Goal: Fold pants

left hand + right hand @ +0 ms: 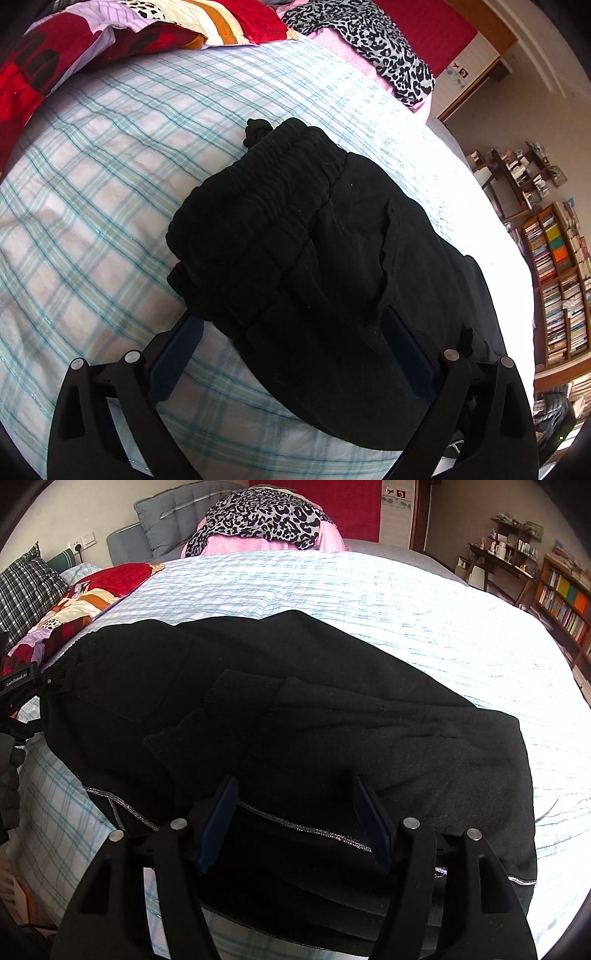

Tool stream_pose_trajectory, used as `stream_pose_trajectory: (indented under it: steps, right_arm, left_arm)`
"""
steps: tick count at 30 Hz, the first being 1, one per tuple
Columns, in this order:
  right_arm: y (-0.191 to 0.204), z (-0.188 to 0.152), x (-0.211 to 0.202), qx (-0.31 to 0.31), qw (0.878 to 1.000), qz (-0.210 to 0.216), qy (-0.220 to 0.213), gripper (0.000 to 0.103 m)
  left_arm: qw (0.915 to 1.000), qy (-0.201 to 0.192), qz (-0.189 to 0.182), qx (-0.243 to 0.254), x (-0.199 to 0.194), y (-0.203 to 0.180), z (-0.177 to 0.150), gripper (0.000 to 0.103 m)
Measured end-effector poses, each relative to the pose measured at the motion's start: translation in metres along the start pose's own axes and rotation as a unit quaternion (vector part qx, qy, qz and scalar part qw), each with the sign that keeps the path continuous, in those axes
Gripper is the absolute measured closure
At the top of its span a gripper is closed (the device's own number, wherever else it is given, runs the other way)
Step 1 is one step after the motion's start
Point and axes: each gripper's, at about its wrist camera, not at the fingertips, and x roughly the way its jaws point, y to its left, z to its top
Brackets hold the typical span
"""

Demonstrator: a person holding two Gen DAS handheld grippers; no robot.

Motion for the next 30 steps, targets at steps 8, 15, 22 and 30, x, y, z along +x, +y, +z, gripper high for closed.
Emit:
stream_pose_trajectory:
  steps: [8, 15, 22, 30]
  right_arm:
    - [-0.002, -0.001, 0.000, 0.002, 1.000, 0.001, -0.003, 0.037]
    - [-0.002, -0.001, -0.001, 0.007, 1.000, 0.003, -0.006, 0.037]
    - [-0.004, -0.003, -0.004, 0.014, 1.000, 0.003, -0.011, 0.037]
    - [-0.016, -0.007, -0.011, 0.030, 0.999, 0.002, -0.020, 0.037]
  left_arm:
    - [0.9997, -0.018, 0.016, -0.004, 0.004, -0.003, 0.001, 0.009]
    - [0.9983, -0.036, 0.040, -0.023, -0.003, 0.004, 0.004, 0.049]
    - [0.9979, -0.061, 0.014, -0.015, -0.020, -0.007, 0.005, 0.072]
    - [0.9953, -0.095, -0.004, 0.017, -0.043, -0.047, 0.013, 0.076]
